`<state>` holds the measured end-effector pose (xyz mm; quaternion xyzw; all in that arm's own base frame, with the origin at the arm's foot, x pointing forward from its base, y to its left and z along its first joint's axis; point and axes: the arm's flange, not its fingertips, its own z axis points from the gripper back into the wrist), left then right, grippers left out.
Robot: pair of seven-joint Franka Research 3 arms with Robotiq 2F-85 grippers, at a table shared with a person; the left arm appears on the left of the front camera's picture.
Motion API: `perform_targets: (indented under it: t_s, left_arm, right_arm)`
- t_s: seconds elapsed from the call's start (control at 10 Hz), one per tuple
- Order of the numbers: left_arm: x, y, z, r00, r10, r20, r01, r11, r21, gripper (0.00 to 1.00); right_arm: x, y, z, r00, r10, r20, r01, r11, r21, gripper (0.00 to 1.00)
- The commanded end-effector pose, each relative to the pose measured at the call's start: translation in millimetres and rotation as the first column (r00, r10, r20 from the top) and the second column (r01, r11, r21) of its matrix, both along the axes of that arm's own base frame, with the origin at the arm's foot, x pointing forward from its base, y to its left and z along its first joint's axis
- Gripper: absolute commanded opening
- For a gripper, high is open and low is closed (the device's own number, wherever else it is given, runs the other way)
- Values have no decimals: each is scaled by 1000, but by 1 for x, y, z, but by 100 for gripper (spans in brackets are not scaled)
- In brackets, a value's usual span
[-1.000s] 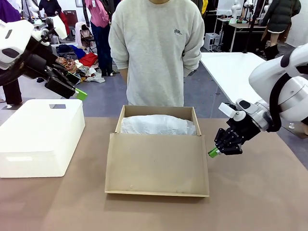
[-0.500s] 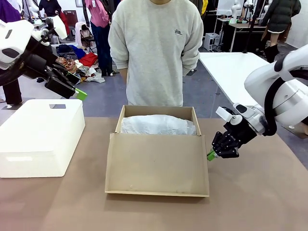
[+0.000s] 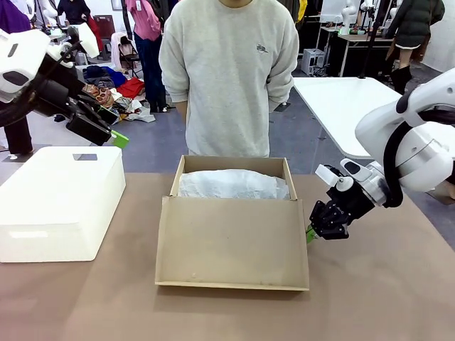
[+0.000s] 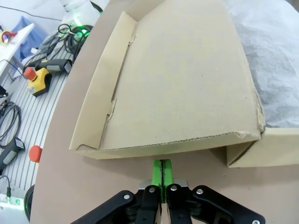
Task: Pack the shoes into the box.
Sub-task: Close the Shoes Box.
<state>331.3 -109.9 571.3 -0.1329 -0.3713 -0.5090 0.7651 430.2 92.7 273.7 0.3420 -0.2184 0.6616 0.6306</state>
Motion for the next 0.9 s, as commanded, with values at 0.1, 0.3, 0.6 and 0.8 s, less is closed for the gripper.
perform_targets:
  t_s: [0.1,0.3,0.6,0.8]
  left_arm:
    - [0,0,0,1000,-8,-2,8,1000,-9,100]
    - [0,0,0,1000,-8,-2,8,1000,-9,100]
    - [0,0,0,1000,-8,-2,8,1000,-9,100]
    - [0,0,0,1000,-8,-2,8,1000,-9,100]
  right_arm:
    - [-3,9,-12,999,4,37,-5,999,35,0]
    - [-4,16,-17,999,22,28,-24,999,45,0]
    - [-9,26,-21,999,50,19,-51,995,82,0]
    - [-14,25,-13,997,72,6,-73,990,123,0]
